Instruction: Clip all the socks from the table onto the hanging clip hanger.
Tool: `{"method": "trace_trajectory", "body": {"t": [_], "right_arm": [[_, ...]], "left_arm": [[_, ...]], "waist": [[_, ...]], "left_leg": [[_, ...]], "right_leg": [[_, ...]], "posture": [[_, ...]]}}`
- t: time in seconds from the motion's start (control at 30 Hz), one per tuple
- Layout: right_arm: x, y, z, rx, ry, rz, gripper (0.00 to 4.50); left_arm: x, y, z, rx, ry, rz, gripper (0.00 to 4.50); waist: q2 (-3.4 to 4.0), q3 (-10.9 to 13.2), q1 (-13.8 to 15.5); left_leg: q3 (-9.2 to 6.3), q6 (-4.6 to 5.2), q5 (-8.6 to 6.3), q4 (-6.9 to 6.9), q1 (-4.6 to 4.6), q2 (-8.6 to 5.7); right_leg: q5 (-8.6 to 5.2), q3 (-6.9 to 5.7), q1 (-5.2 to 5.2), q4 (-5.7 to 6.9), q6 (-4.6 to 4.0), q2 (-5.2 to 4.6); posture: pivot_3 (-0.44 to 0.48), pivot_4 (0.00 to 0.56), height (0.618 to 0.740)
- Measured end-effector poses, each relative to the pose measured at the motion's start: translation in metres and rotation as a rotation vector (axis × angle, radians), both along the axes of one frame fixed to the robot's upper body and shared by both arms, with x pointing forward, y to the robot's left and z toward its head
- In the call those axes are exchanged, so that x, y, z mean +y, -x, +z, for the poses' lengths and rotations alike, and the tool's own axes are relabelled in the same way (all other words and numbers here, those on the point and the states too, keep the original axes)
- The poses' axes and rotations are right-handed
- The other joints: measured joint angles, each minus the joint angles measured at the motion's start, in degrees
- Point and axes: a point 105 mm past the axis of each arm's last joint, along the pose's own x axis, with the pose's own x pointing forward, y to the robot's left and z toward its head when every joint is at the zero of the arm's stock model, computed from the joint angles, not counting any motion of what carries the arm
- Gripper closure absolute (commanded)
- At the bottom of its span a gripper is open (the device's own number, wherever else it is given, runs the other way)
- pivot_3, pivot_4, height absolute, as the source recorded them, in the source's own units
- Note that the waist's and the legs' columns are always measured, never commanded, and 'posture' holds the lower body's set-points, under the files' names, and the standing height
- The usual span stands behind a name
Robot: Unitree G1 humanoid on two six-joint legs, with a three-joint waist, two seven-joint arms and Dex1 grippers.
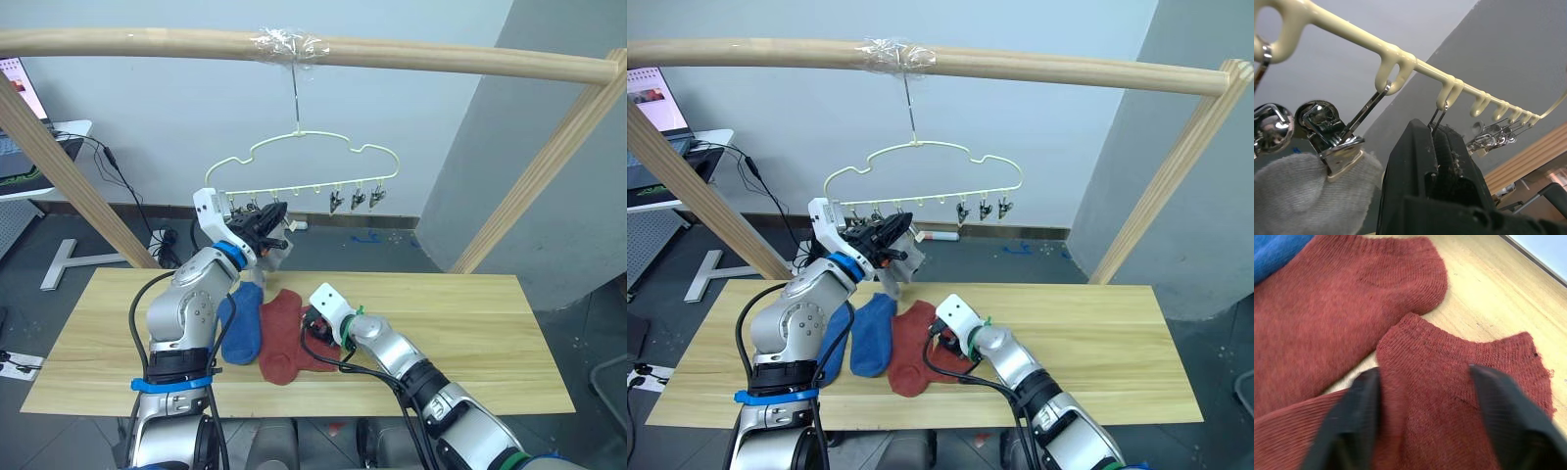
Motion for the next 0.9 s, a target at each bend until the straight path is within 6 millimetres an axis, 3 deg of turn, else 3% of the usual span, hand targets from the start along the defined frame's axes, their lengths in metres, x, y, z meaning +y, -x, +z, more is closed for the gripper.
{"method": "trace_trajectory", "body": {"t": [0.17,0.33,0.4,0.5,0.6,0.8,0.9], "right_arm": [[-0.021,0.002,0.000,-0.007,0.005,0.003,4.49],[-0.053,0.010,0.006,-0.087,0.047,0.071,4.49],[-0.060,0.013,0.029,-0.235,0.066,0.161,4.49],[-0.056,0.018,0.067,-0.429,0.077,0.297,4.49],[-0.047,0.026,0.078,-0.487,0.070,0.377,4.49],[-0.026,0.028,0.136,-0.759,0.040,0.488,4.49],[-0.018,0.028,0.149,-0.816,0.016,0.495,4.49]], "left_arm": [[-0.001,0.000,0.000,-0.001,0.000,-0.004,4.50],[-0.007,0.001,-0.002,0.047,0.068,-0.056,4.50],[-0.010,0.001,-0.002,0.118,0.159,-0.119,4.50],[-0.012,0.002,-0.001,0.200,0.245,-0.181,4.50],[-0.013,0.005,0.000,0.252,0.323,-0.225,4.50],[-0.011,0.007,0.003,0.335,0.446,-0.271,4.50],[-0.015,0.009,0.003,0.351,0.449,-0.295,4.50]], "waist": [[0.00,0.0,0.0],[0.01,0.0,-0.1],[0.02,0.0,-0.2],[0.01,0.0,-0.9],[0.02,0.0,-1.0],[0.02,0.0,-0.9],[0.01,0.0,-0.5]], "left_leg": [[0.00,0.00,0.00,0.01,0.01,0.00],[0.03,0.00,0.00,0.02,-0.06,-0.01],[0.01,0.00,0.00,0.02,-0.09,-0.01],[-0.09,0.01,0.00,0.00,0.03,0.00],[-0.17,0.01,0.00,-0.02,-0.03,0.02],[-0.11,0.00,0.00,0.06,-0.03,0.00],[-0.11,-0.01,0.00,0.05,-0.03,0.00]], "right_leg": [[0.00,0.00,0.01,-0.01,0.00,-0.01],[-0.01,0.02,-0.01,-0.08,0.02,-0.01],[-0.01,0.01,-0.05,-0.07,0.02,-0.01],[0.00,0.03,0.01,-0.05,0.03,0.07],[-0.01,0.00,-0.05,-0.02,0.02,0.12],[0.01,0.03,-0.01,-0.05,0.04,0.07],[0.01,0.03,-0.01,-0.07,0.03,0.07]], "posture": [[0.252,0.158,0.740],[0.231,0.158,0.740],[0.227,0.159,0.740],[0.219,0.157,0.740],[0.211,0.155,0.740],[0.202,0.149,0.740],[0.202,0.149,0.740]]}}
